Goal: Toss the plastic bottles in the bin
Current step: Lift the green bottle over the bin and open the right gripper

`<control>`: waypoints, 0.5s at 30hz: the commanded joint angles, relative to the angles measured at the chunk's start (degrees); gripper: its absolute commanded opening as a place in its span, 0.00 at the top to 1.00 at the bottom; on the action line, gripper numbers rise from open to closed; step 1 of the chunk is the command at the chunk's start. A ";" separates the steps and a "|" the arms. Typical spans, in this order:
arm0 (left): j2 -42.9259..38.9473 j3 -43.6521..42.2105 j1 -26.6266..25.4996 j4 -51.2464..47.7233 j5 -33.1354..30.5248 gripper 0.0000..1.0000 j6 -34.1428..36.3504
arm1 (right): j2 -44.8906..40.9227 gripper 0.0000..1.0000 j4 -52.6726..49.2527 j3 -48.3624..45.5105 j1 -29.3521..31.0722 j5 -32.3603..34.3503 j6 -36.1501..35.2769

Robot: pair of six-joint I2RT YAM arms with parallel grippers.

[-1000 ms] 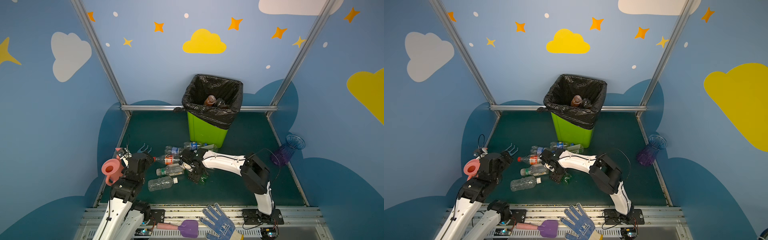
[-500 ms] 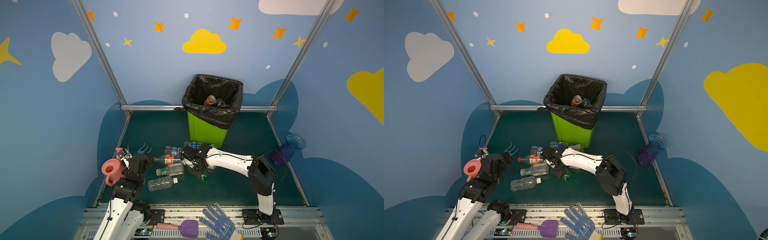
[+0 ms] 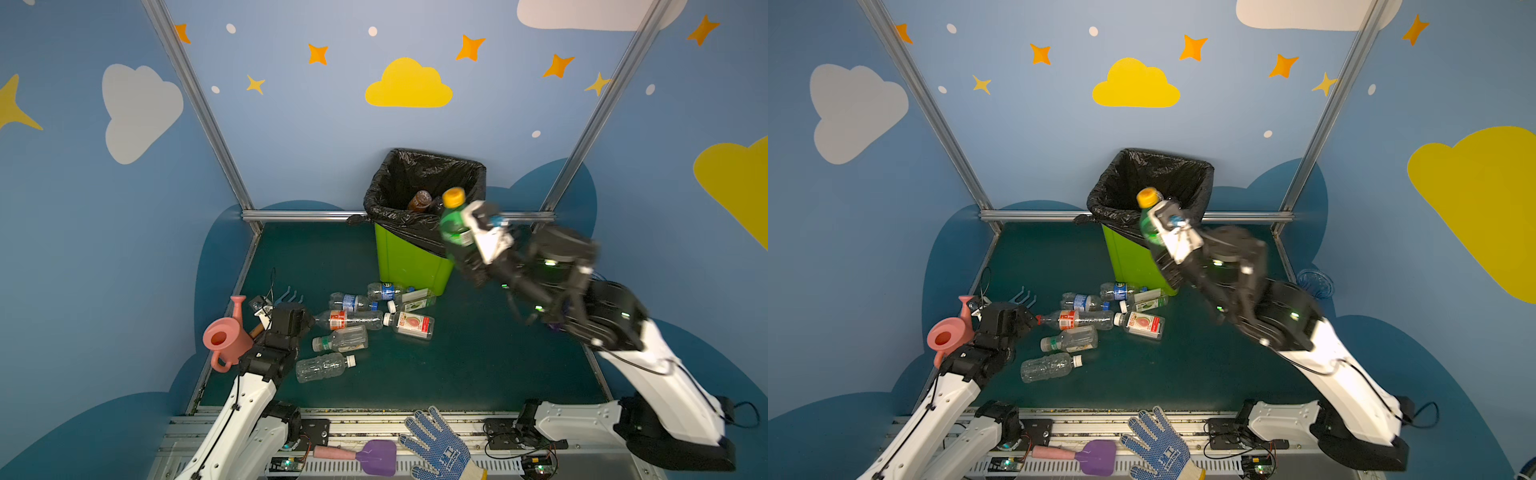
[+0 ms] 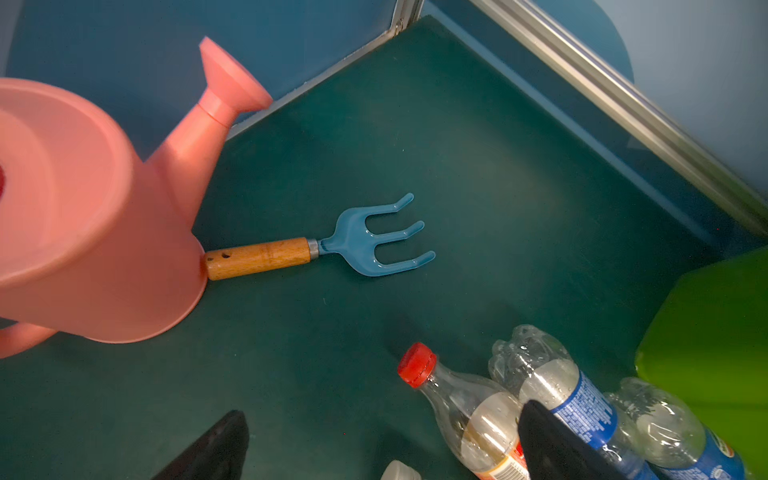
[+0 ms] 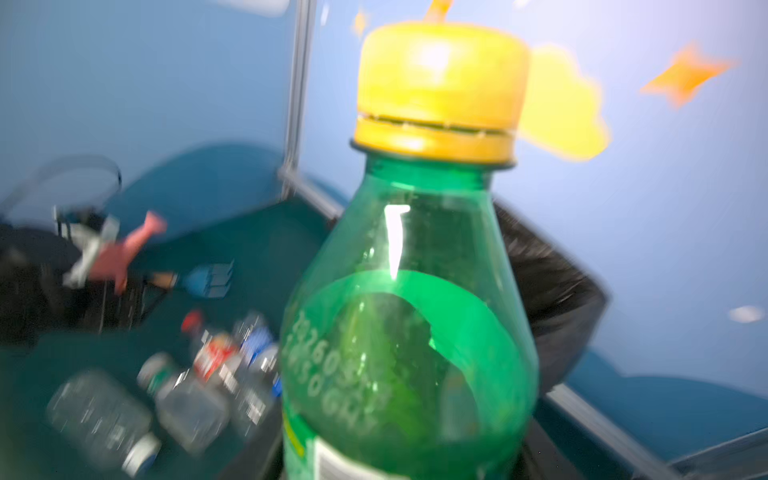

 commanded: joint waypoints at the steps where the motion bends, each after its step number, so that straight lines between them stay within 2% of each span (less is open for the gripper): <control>1: 1.24 -0.10 0.37 2.59 1.21 0.00 1.10 | -4.50 0.47 11.86 1.47 0.28 4.38 -11.64; 4: 2.06 0.48 0.36 3.02 2.31 0.00 1.82 | -4.20 0.43 16.86 1.89 -0.22 4.78 -16.27; 6: 2.37 1.09 0.33 2.85 2.89 0.00 2.53 | -0.29 0.41 16.49 4.04 -2.59 3.86 -15.75; 7: 2.59 1.38 0.37 2.55 2.93 0.00 2.69 | 3.04 0.40 13.44 6.30 -5.85 1.11 -12.70; 10: 2.90 2.08 0.28 1.64 3.16 0.00 2.84 | 16.13 0.41 1.25 15.82 -21.10 -15.57 4.43; 11: 2.87 2.20 0.28 1.46 3.46 0.00 2.87 | 20.75 0.41 -1.00 19.28 -23.97 -19.89 7.27; 13: 2.72 2.25 0.26 1.52 3.98 0.00 3.12 | 31.86 0.40 -7.87 29.13 -27.07 -25.14 10.19; 15: 2.62 2.49 0.31 1.08 3.76 0.00 3.25 | 40.65 0.33 -16.74 40.54 -27.39 -27.25 11.07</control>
